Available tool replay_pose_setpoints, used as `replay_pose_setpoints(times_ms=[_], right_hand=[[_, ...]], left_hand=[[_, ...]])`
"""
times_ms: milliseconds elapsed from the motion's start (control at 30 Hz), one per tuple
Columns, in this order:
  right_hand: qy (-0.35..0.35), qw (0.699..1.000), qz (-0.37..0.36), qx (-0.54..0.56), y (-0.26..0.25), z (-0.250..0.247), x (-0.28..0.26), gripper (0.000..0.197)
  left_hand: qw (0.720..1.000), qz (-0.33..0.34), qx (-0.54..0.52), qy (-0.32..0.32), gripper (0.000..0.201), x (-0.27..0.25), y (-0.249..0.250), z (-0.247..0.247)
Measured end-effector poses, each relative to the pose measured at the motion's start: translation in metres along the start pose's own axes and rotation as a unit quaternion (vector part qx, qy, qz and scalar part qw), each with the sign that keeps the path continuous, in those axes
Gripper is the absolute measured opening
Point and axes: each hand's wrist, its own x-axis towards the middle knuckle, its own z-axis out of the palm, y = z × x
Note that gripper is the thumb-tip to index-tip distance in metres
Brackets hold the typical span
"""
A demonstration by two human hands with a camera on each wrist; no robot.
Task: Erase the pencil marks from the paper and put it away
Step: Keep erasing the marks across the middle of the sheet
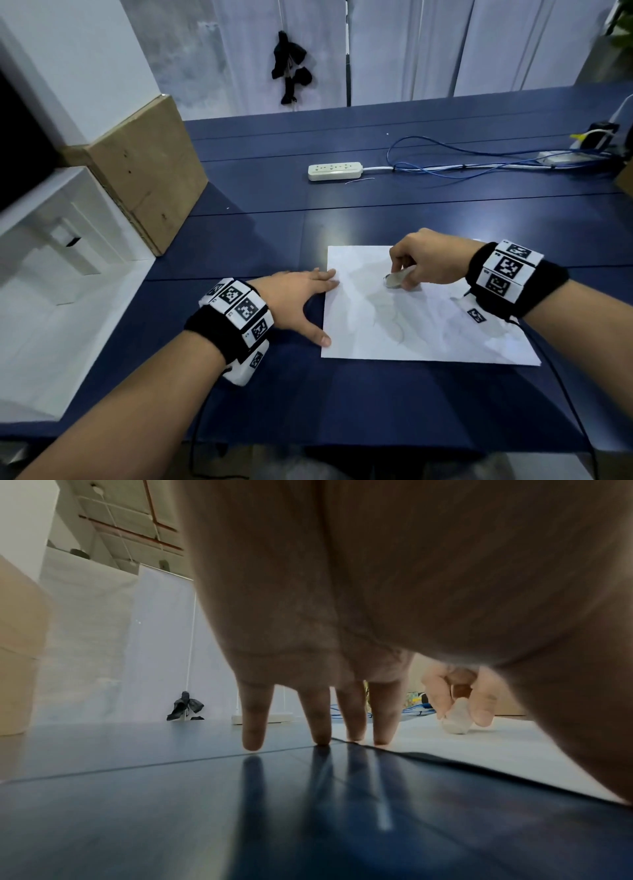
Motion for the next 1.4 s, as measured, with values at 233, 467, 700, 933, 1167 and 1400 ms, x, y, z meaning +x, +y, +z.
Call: replay_pose_setpoints(times_ms=[233,467,700,933,1167,1400], right_hand=[[0.017,0.995,-0.088,0.042,-0.051,0.018,-0.013,0.025],[0.019,0.994,-0.107,-0.010,-0.077,0.026,0.011,0.026],[-0.074,0.981,-0.174,-0.046,-0.086,0.034,-0.012,0.018],[0.009,0.989,-0.134,-0.060,-0.077,0.021,0.009,0.021],[-0.057,0.984,-0.154,-0.065,-0.087,0.025,0.009,0.022],[-0.032,0.981,-0.178,-0.071,-0.087,0.029,-0.004,0.013]], left_hand=[[1.000,-0.005,0.007,-0.009,0.120,0.004,-0.002,0.002],[1.000,-0.011,0.014,-0.011,0.119,0.002,0.002,-0.001],[1.000,-0.021,-0.007,-0.022,0.123,0.001,0.002,0.001],[1.000,-0.018,-0.010,-0.021,0.121,0.001,0.001,0.000],[1.000,-0.017,-0.009,-0.012,0.120,0.004,0.000,0.001],[1.000,-0.015,-0.009,-0.013,0.124,0.006,-0.002,0.002]])
